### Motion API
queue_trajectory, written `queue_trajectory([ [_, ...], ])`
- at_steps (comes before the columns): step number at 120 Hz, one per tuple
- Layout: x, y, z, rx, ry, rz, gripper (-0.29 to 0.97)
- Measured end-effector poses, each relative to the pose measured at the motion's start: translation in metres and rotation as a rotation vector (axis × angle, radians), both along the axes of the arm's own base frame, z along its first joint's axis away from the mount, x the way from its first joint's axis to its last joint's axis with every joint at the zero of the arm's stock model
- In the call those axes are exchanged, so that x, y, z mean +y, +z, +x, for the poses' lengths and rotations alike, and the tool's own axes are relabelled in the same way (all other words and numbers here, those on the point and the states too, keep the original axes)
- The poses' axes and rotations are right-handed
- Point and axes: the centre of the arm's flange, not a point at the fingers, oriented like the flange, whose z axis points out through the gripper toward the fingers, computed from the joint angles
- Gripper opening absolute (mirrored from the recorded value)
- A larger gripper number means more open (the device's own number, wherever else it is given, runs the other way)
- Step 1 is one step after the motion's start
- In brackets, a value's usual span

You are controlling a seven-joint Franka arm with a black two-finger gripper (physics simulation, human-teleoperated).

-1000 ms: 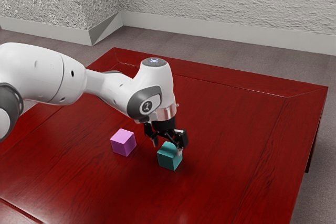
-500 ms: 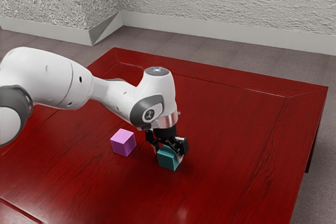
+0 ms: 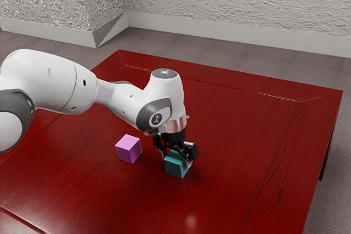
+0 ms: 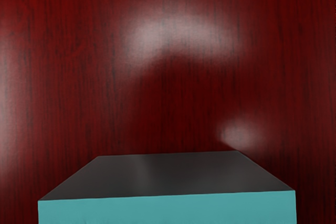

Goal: Pick up the blue block with one arm, and put the blue block on the pink block with one arm

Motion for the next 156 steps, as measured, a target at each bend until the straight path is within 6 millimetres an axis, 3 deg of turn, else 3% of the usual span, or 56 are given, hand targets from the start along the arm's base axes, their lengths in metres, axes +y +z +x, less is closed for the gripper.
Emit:
queue_trajectory([
  [24, 0.000, 0.000, -0.001, 0.003, 0.000, 0.001, 0.67],
  [55, 0.000, 0.003, 0.000, 0.000, 0.001, -0.001, 0.51],
  [124, 0.000, 0.004, 0.000, -0.005, 0.006, -0.008, 0.38],
  [140, -0.001, 0.011, 0.001, -0.016, 0.009, -0.014, 0.36],
  [156, 0.002, 0.047, -0.004, -0.052, 0.013, -0.023, 0.35],
])
